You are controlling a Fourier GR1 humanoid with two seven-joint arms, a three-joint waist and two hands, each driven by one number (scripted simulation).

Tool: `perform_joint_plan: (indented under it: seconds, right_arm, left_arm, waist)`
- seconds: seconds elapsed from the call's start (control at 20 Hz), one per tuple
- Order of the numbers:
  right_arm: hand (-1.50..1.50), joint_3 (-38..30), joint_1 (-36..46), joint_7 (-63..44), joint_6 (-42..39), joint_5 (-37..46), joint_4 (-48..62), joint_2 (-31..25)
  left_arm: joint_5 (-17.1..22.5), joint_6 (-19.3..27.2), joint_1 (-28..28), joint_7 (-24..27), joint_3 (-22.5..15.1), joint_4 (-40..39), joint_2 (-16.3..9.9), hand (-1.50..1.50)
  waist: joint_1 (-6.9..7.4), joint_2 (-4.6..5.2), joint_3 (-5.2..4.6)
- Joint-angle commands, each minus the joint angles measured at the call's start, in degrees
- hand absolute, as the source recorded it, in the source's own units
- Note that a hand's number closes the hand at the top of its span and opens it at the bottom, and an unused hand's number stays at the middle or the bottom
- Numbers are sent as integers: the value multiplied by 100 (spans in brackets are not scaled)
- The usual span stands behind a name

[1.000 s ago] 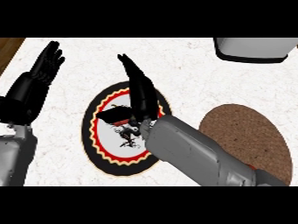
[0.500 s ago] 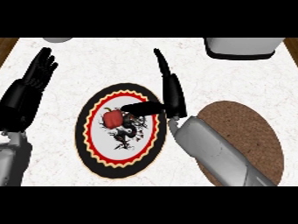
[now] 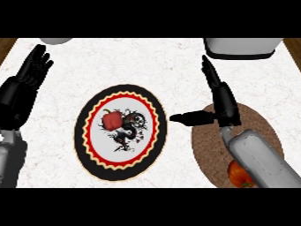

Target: Pick the bell pepper from the placemat and place it in the plate

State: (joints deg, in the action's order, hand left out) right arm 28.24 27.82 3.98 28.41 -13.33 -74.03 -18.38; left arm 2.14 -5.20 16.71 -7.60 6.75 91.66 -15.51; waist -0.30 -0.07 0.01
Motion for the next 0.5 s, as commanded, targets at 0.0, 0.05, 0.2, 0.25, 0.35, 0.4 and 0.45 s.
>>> perform_joint_plan:
  seconds: [0.0,0.05,0.2,0.25,0.35,0.4,0.45]
  right_arm:
    - [-150,-462,-688,643,-731,-167,-63,-449]
    - [-150,-527,-427,105,-640,84,-236,-476]
    - [-150,-891,-768,370,-1188,-30,-455,-671]
    - [-150,-957,-1102,1151,-1369,-132,15,-633]
    - [-150,-1282,-687,987,-1559,44,230,-718]
    - [-150,-1294,-770,955,-1456,171,174,-719]
    - [-150,-1348,-605,598,-1332,363,39,-623]
  left_arm:
    - [-139,82,-267,-78,-173,368,163,0]
    - [161,-163,-227,-221,197,417,-136,0]
    - [-13,-114,98,-91,120,-20,-44,0]
    - [-28,-68,-404,87,-10,256,152,0]
    - [-137,44,-45,-32,-28,102,189,0]
    - [142,-288,131,20,339,-156,-176,0]
    - [47,-138,85,-197,171,72,6,0]
  waist:
    - [24,2,2]
    - [35,-1,0]
    - [9,4,-1]
    - [30,7,1]
    - [32,10,0]
    - [25,10,0]
    - [32,5,-1]
